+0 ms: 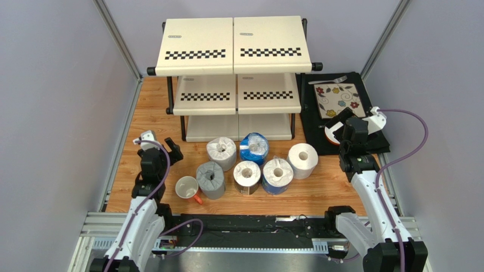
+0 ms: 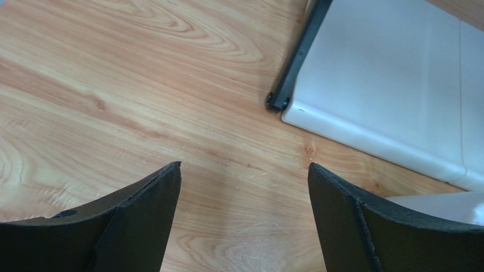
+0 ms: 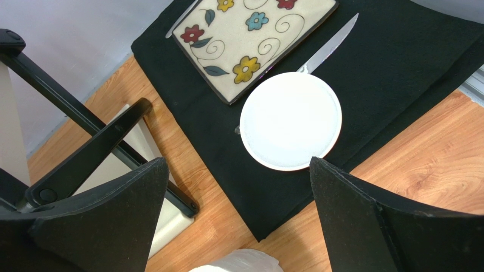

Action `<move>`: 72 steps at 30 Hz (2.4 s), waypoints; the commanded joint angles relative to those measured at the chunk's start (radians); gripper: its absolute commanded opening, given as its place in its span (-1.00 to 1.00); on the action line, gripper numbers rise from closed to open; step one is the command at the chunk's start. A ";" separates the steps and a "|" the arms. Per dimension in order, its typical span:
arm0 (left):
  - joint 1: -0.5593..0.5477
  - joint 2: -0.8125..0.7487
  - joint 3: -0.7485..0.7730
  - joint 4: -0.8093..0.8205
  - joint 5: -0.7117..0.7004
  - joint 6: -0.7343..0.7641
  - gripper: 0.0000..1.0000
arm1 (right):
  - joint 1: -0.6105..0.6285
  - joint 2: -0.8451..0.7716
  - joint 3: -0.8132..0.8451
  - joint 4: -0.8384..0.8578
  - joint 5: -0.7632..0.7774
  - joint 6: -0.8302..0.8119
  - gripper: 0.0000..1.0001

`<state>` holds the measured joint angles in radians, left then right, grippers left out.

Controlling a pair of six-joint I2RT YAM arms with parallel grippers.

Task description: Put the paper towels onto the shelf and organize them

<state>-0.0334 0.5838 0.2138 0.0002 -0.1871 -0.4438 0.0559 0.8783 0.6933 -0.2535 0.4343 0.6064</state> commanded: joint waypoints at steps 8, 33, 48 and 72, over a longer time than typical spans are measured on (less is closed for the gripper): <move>-0.003 0.083 0.216 -0.241 0.149 0.065 0.76 | -0.001 -0.016 0.100 -0.111 -0.091 0.029 0.90; -0.003 0.001 0.174 -0.368 0.104 0.060 0.80 | 0.579 -0.099 0.167 -0.322 0.113 0.113 0.84; -0.003 -0.018 0.174 -0.402 0.124 0.112 0.80 | 0.748 0.116 0.195 -0.213 0.017 0.001 0.80; -0.003 -0.045 0.157 -0.473 0.147 0.139 0.79 | 0.792 0.350 0.276 -0.133 -0.063 -0.013 0.76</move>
<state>-0.0334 0.5396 0.3725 -0.4599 -0.0456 -0.3267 0.8398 1.1976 0.9176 -0.4389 0.3820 0.5770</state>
